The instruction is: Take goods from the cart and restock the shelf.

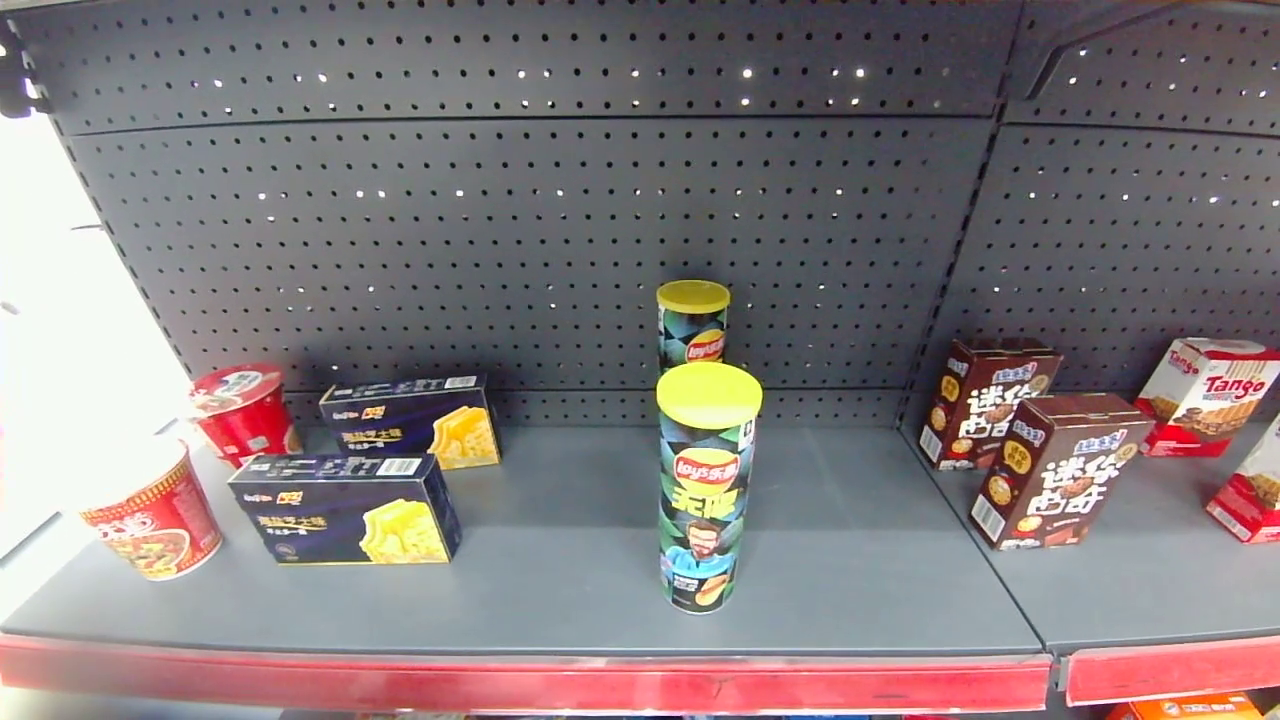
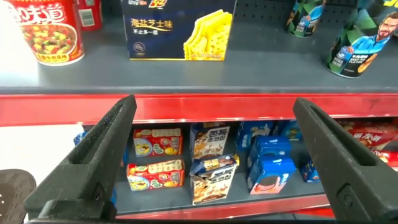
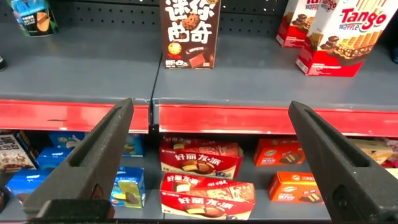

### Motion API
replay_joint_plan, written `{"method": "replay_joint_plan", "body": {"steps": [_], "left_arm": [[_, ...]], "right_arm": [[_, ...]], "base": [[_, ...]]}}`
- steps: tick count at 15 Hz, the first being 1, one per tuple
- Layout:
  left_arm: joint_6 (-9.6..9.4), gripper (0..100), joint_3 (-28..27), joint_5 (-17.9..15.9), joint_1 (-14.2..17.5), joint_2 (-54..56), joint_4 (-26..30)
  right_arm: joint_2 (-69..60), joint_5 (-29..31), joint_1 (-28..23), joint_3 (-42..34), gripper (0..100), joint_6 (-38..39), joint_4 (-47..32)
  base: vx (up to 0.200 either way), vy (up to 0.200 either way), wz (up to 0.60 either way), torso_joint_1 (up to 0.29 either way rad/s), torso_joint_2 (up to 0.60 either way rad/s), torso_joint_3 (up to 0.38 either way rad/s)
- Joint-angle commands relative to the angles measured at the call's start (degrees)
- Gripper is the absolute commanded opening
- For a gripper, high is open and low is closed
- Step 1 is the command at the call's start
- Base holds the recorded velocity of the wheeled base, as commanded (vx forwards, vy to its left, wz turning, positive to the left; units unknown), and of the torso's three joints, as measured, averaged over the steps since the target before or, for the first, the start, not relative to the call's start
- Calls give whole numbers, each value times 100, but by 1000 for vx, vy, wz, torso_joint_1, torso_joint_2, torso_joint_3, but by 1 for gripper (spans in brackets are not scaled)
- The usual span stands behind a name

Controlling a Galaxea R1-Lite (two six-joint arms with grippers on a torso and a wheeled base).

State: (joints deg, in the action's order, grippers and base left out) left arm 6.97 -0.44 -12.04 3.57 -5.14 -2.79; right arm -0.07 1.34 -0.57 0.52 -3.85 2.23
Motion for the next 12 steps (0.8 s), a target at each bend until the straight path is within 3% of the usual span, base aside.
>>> {"method": "replay_joint_plan", "body": {"steps": [1,4,12], "left_arm": [[-12,100,9,0,3,5,-11],[67,100,-18,27,3,-4,7],[-12,100,18,-26,3,5,-81]], "right_arm": [[7,-2,-4,0,100,-1,5],[7,-2,-4,0,100,-72,5],[7,-2,-4,0,100,-116,5]], "base": [[0,0,0,0,0,0],[0,0,0,0,0,0],[0,0,0,0,0,0]]}}
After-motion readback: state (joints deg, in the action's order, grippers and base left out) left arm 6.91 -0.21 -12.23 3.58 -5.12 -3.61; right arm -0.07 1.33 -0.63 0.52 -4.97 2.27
